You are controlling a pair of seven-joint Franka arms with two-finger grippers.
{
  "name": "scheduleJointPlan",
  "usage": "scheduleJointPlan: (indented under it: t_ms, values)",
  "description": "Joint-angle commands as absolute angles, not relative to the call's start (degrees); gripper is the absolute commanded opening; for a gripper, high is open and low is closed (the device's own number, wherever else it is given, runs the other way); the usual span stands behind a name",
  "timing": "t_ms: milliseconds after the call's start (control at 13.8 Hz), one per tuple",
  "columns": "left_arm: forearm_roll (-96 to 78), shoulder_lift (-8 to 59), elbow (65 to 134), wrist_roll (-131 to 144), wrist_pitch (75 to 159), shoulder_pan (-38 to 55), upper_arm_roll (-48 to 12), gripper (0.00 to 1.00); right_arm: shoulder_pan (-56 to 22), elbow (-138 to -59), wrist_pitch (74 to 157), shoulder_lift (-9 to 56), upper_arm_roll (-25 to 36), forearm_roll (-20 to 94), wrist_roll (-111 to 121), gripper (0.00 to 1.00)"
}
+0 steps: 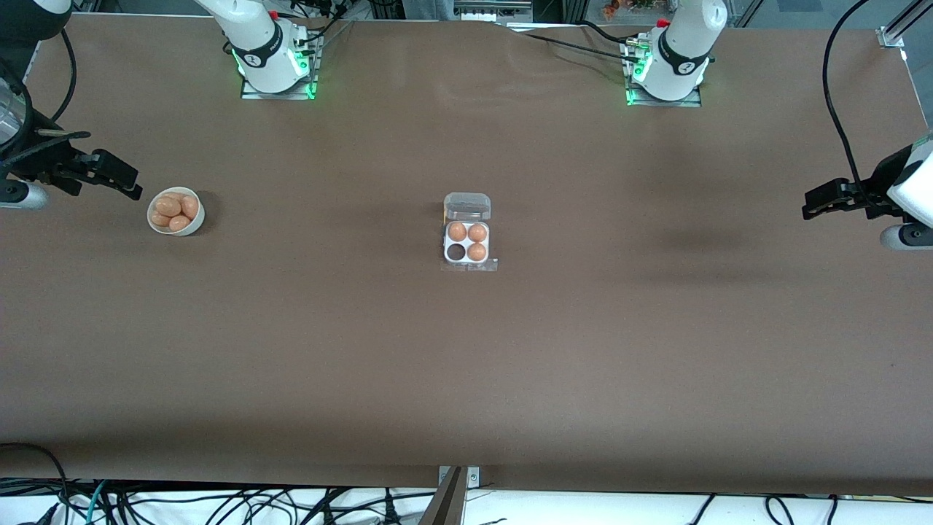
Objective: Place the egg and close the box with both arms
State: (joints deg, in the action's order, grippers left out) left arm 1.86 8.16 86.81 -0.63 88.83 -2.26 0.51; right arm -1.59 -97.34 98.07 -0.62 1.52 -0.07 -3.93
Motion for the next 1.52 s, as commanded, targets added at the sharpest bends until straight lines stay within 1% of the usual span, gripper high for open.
scheduleJointPlan:
  t_ms: [0, 1156, 1300, 1445]
  values:
    - [2.6, 8.9, 85.2, -1.8, 88.3, -2.5, 0.4, 1.00, -1.0, -97.6, 97.6, -1.1, 1.1, -0.1, -3.3, 1.00]
    - [2.6, 8.9, 85.3, -1.8, 88.3, -2.5, 0.4, 1.00, -1.0, -97.6, 97.6, -1.1, 1.1, -0.1, -3.2, 1.00]
    - [2.6, 8.9, 85.3, -1.8, 88.3, -2.5, 0.4, 1.00, -0.9, -97.7, 97.0, -0.4, 1.1, -0.1, -3.1, 1.00]
    - [2.6, 8.9, 85.2, -1.8, 88.3, -2.5, 0.4, 1.00, -1.1, -97.5, 94.6, 0.6, 1.1, -0.6, -3.0, 1.00]
